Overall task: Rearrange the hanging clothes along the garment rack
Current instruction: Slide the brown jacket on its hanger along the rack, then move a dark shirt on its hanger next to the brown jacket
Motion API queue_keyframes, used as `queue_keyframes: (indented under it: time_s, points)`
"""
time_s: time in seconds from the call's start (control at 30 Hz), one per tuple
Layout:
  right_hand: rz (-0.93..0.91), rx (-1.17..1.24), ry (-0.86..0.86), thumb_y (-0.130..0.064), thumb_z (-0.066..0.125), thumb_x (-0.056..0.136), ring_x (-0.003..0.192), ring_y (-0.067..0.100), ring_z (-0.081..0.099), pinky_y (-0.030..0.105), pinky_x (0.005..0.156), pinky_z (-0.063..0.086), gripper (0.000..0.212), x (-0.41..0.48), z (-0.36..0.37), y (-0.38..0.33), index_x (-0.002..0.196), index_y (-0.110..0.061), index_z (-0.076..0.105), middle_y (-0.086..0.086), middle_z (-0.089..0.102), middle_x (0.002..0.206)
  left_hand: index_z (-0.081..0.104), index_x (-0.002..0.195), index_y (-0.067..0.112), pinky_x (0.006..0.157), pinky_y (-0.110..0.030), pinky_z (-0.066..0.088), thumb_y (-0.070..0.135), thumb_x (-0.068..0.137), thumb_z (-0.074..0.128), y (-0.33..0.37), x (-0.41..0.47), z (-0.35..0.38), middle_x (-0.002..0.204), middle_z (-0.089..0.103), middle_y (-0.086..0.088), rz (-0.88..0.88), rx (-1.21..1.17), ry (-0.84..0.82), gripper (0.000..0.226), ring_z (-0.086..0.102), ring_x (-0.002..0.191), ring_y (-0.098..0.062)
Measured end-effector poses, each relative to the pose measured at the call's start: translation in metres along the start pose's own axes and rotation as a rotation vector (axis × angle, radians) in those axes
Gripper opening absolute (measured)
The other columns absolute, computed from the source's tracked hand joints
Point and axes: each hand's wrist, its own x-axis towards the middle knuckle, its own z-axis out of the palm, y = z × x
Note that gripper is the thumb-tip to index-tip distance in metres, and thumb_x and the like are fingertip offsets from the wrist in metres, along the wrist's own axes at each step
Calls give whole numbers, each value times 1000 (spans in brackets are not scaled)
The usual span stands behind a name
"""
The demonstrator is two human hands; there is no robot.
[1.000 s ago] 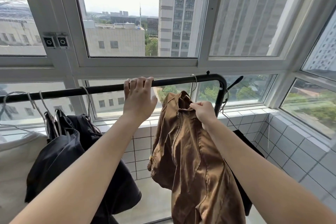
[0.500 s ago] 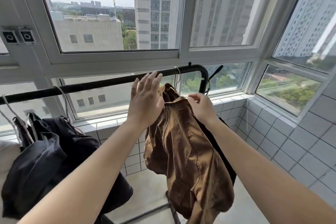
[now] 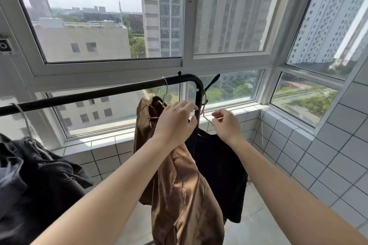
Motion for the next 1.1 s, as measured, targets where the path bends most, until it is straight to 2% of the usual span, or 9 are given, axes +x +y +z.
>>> queue_keyframes:
  time_s: [0.13, 0.27, 0.33, 0.43, 0.53, 0.6, 0.7, 0.97, 1.1]
  points:
    - [93, -49, -146, -18, 53, 93, 101, 22, 59, 32, 88, 48, 28, 9, -2, 26, 119, -8, 57, 9, 62, 116, 57, 121, 17, 106, -36, 33, 24, 90, 51, 5, 26, 9, 127, 58, -1, -85, 60, 68, 32, 50, 121, -21]
    - [117, -38, -290, -21, 50, 95, 105, 23, 59, 28, 82, 42, 30, 12, 2, 38, 123, -11, 55, 8, 62, 115, 56, 123, 15, 111, -36, 24, 21, 89, 54, 3, 56, 8, 128, 54, -1, 2, 179, 149, 35, 45, 125, -21]
    - [104, -50, -242, -22, 50, 94, 102, 22, 60, 30, 81, 45, 28, 14, 7, 41, 119, -13, 57, 6, 62, 115, 53, 127, 15, 115, -37, 17, 21, 89, 54, 4, 69, 11, 132, 51, -1, 8, 194, 144, 39, 40, 130, -20]
    - [50, -121, -58, -20, 51, 92, 103, 22, 57, 36, 89, 49, 26, 22, 10, 46, 116, -14, 58, 5, 58, 116, 44, 135, 18, 120, -40, 7, 25, 89, 53, 1, 82, 20, 142, 41, 0, -22, 229, 78, 47, 28, 139, -20]
    - [165, -56, -270, -28, 49, 95, 107, 24, 57, 35, 90, 46, 32, 29, 16, 49, 122, -12, 52, 6, 59, 117, 39, 139, 21, 120, -42, 2, 25, 89, 53, -2, 87, 27, 147, 34, -1, -44, 267, 57, 52, 20, 142, -23]
    - [187, -37, -360, -29, 46, 96, 100, 23, 60, 32, 84, 46, 30, 31, 21, 51, 118, -10, 56, 5, 64, 107, 40, 138, 22, 119, -43, 3, 25, 87, 54, -1, 89, 30, 145, 36, -1, -54, 266, 78, 52, 22, 141, -25]
    - [140, 13, -298, -22, 43, 98, 83, 17, 56, 26, 71, 39, 27, 30, 25, 52, 104, -10, 66, -2, 60, 86, 43, 135, 22, 118, -42, 3, 24, 85, 55, -2, 88, 33, 143, 39, -2, -49, 263, 113, 51, 24, 140, -25]
    - [86, 87, -119, -17, 42, 98, 82, 15, 56, 25, 72, 38, 28, 32, 12, 43, 97, -6, 68, 3, 67, 94, 39, 138, 25, 119, -41, -1, 22, 84, 57, -6, 86, 38, 145, 37, 0, -30, 291, 125, 57, 22, 142, -24]
    - [69, 95, -53, -17, 43, 98, 84, 21, 61, 24, 69, 36, 28, 38, -4, 38, 94, -7, 70, 3, 66, 86, 38, 140, 25, 119, -40, -3, 22, 84, 57, -7, 85, 38, 147, 35, 0, -43, 283, 116, 59, 19, 143, -23]
